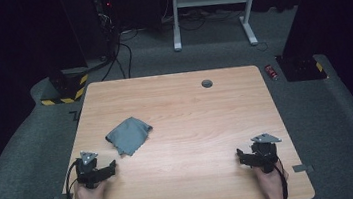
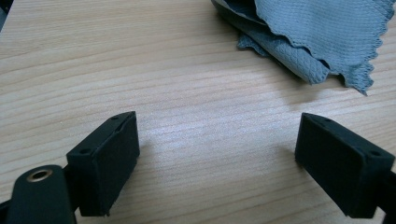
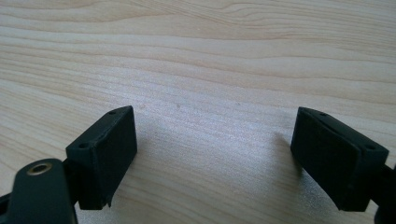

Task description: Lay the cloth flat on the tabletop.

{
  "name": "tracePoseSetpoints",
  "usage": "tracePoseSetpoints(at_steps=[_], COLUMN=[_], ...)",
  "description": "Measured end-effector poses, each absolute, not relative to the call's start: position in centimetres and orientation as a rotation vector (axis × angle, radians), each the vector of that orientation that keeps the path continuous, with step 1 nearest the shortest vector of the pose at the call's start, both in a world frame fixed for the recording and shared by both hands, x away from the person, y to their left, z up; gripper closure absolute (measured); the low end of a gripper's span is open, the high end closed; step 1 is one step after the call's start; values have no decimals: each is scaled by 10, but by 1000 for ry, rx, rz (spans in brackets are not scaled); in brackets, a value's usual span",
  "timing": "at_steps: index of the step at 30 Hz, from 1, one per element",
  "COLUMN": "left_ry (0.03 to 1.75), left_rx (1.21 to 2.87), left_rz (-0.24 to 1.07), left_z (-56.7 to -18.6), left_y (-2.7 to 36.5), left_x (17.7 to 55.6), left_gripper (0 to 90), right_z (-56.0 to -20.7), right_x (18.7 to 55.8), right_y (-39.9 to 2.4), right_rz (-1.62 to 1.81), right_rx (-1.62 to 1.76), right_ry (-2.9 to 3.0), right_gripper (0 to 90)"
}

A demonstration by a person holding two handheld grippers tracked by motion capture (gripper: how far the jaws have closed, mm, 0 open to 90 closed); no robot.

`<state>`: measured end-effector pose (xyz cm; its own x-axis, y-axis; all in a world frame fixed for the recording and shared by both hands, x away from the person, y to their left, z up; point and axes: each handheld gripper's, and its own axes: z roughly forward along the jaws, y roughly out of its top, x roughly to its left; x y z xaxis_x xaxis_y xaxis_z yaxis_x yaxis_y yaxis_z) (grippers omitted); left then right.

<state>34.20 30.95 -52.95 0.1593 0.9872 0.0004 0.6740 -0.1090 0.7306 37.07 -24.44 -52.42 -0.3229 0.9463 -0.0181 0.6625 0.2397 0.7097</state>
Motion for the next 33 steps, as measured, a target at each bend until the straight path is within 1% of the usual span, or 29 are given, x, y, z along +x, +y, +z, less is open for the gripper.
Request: tracePoseSetpoints(at_steps=[23, 24, 29, 33], left_ry=[1595, 1601, 1624, 1618], left_rx=[1835, 1826, 1776, 1769], left_rz=[690, 689, 649, 636], left_z=[-529, -529, -528, -527], left_y=[309, 309, 313, 314], left_x=[341, 341, 340, 338], left_gripper=[143, 156, 160, 167], right_z=[-524, -524, -524, -524], right_x=[371, 371, 371, 371], right_y=[-244, -244, -244, -244], right_rz=[847, 847, 847, 847], right_rx=[1470, 1471, 1470, 1470], right_ry=[2070, 2070, 2070, 2070], right_gripper=[144, 144, 144, 144])
